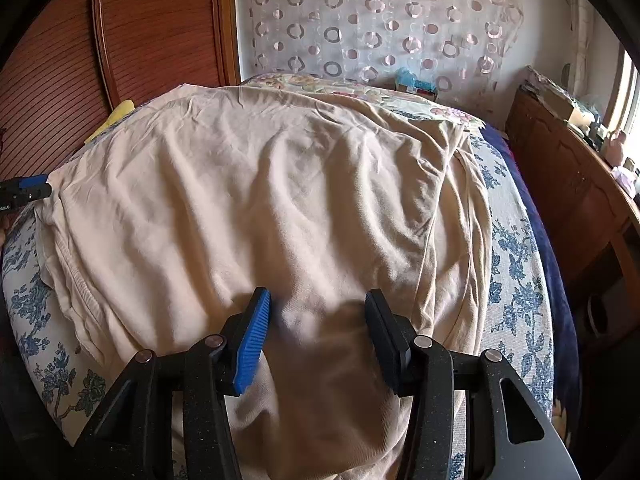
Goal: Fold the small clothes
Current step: 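Lay the folded shirt flat and open both tools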
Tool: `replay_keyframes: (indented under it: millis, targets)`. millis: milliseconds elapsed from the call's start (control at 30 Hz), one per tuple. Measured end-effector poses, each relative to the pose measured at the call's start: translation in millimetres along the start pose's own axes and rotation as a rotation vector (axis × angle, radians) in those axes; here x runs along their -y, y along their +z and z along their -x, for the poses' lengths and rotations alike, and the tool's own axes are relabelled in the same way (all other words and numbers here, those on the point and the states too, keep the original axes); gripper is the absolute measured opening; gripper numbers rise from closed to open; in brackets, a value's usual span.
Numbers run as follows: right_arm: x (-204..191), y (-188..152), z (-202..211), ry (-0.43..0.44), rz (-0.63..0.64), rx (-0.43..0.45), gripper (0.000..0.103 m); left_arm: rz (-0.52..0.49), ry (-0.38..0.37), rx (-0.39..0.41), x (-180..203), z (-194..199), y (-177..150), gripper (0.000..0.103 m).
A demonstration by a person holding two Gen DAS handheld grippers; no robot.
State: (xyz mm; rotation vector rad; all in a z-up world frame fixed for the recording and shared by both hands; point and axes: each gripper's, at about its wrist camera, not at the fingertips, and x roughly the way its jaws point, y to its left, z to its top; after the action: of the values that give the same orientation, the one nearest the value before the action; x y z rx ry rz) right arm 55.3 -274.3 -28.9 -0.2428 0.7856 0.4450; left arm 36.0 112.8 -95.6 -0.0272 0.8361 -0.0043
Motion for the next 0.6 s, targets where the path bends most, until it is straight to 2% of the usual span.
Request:
replay_keyframes:
  millis: [233, 400, 600]
  targets:
    - [0.1, -3.3, -1.6, 0.009, -0.007, 0.004, 0.054, 0.026, 0.001, -0.024, -10.3, -3.9, -7.2, 0.075]
    - [-0.1, -2.1, -1.9, 0.015, -0.006, 0.004, 0.056, 0.067, -0.040, -0.001, -14.4, -1.7, -5.0, 0.075]
    - [-1.5, -1.9, -2.5, 0.016, -0.005, 0.004, 0.057, 0.064, -0.036, 0.002, -10.4, -6.1, -0.2, 0.075]
